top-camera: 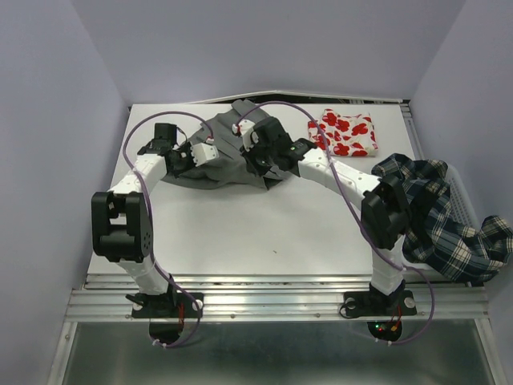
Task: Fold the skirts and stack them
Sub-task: Flatten the skirt out
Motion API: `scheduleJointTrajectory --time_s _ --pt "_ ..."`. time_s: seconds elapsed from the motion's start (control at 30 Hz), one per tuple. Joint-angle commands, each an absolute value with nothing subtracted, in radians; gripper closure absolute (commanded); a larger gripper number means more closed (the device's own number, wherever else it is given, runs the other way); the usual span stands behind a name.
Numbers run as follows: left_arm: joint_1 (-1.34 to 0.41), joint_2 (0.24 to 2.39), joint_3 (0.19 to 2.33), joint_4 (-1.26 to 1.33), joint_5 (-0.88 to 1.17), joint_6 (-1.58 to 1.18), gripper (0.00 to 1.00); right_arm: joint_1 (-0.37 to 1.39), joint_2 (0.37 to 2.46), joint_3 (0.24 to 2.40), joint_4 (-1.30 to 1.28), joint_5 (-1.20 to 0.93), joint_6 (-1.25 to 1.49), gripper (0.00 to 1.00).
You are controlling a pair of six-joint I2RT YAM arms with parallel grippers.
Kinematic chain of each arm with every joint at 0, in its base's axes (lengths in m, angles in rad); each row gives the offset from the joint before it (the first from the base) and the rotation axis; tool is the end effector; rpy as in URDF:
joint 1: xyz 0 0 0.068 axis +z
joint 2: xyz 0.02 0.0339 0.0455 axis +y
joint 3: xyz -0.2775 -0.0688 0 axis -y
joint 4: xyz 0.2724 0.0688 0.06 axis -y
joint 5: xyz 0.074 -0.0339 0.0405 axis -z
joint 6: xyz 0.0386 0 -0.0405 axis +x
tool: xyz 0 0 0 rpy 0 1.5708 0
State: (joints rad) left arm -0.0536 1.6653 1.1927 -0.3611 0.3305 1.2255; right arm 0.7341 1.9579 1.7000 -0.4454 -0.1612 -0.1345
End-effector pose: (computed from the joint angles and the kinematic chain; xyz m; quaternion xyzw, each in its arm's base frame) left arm 0.3891 -0.0334 0.2374 0.5967 0.7029 0.0687 0.3809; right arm 0.3589 0.3322 0.2865 -0.4113 0.8062 0.1935 0.3786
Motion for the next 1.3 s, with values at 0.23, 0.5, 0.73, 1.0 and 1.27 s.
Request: scheduleJointTrajectory --time_s 0.23,0.5,0.73,1.0,1.27 --pt "0.144 1.85 1.327 -0.336 0.201 1.284 0.85 0.721 1.827 1.658 -0.43 -0.186 -0.126 0.99" --pt "0.209 1.921 1.436 -0.278 0.075 1.261 0.93 0.721 1.789 1.599 -0.433 -0.184 -0.137 0.99" --pt "0.221 1.793 1.615 -0.512 0.346 1.083 0.71 0.721 1.758 1.479 -0.408 -0.467 -0.107 0.99" --pt "0.225 1.683 1.582 -0.614 0.394 0.726 0.66 0.874 1.853 1.492 -0.296 -0.742 -0.107 0.99" --pt "0.259 1.667 1.433 -0.742 0.407 0.451 0.6 0.76 2.01 1.852 -0.494 -0.871 -0.035 0.11"
